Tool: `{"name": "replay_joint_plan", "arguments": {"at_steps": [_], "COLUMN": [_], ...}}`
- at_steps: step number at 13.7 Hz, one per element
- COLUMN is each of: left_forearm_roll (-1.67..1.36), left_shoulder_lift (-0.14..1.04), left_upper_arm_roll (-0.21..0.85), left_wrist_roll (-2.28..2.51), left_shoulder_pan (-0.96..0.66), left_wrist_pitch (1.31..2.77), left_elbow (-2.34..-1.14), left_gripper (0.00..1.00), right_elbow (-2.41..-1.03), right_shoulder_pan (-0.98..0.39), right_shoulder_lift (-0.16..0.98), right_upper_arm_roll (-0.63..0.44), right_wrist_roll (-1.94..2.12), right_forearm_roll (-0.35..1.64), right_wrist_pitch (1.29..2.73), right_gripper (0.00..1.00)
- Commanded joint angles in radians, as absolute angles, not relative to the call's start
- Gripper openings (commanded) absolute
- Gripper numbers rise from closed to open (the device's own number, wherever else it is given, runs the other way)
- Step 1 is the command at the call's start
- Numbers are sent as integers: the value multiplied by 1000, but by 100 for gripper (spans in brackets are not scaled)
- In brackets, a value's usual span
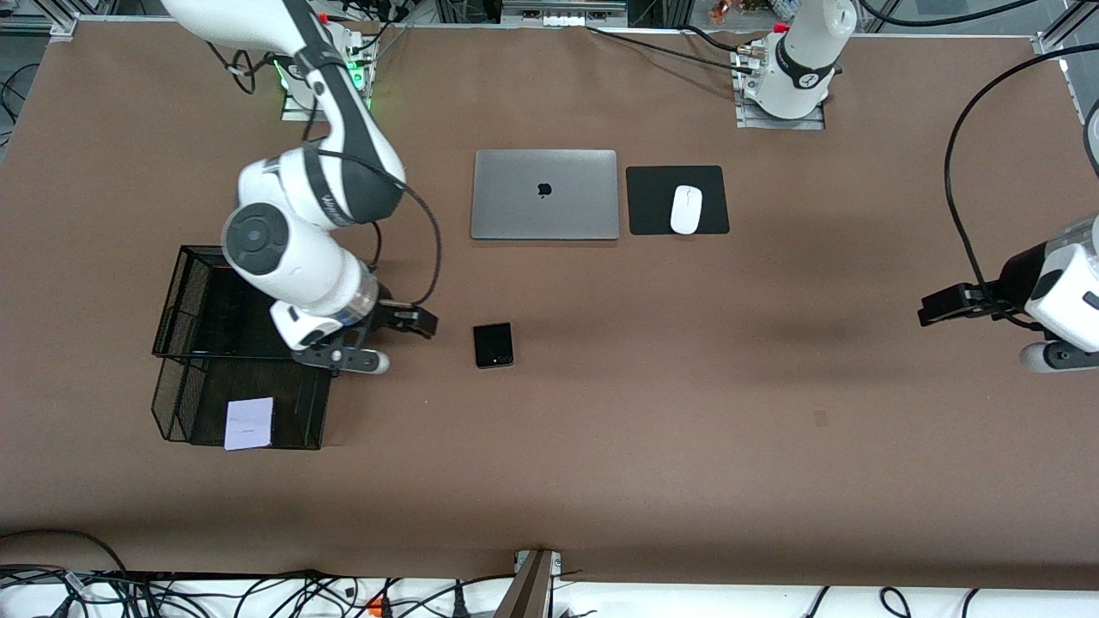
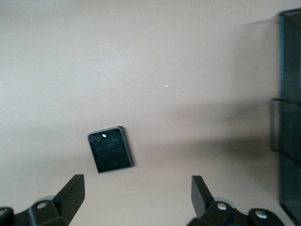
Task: Place phones with both arms
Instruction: 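Release the flip phone with the left gripper while the right gripper approaches it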
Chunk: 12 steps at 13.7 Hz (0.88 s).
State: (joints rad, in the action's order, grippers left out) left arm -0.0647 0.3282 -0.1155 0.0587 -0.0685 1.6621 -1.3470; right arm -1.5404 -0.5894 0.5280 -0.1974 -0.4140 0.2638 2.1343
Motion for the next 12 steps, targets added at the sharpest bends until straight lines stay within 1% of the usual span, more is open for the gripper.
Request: {"name": "replay_joint_plan", "arguments": {"at_steps": [1, 2, 4, 7, 9, 12], "left_forearm_roll": [-57, -28, -8, -15, -18, -18], "left_shoulder_lift": [199, 199, 201, 209, 204, 206], "left_upper_arm_roll": [-104, -101, -97, -97, -97, -83], "left_wrist_roll": [25, 25, 23, 3, 3, 15], "left_shoulder_pan": [-69, -69, -69, -72, -77, -83], "left_wrist_pitch": [1817, 1816, 1806, 1804, 1810, 1807], "left_elbow": [-1595, -1601, -1611, -1594, -1585, -1522], "left_gripper": [100, 100, 100, 100, 100, 100], "right_elbow": [-1474, -1457, -1439, -1425, -1425, -1430], "right_shoulder_pan": [-635, -643, -670, -709, -730, -741], "right_shoulder_lift": [624, 655, 710, 788, 816, 834], "right_upper_arm_roll": [-198, -198, -198, -199, -198, -198], "right_wrist_roll": [-419, -455, -511, -491, -476, -471], "right_forearm_roll": [287, 288, 287, 258, 200, 147], "right_wrist_pitch": [2207, 2236, 2298, 2367, 2390, 2390], "right_gripper": [99, 97, 98, 99, 99, 99]}}
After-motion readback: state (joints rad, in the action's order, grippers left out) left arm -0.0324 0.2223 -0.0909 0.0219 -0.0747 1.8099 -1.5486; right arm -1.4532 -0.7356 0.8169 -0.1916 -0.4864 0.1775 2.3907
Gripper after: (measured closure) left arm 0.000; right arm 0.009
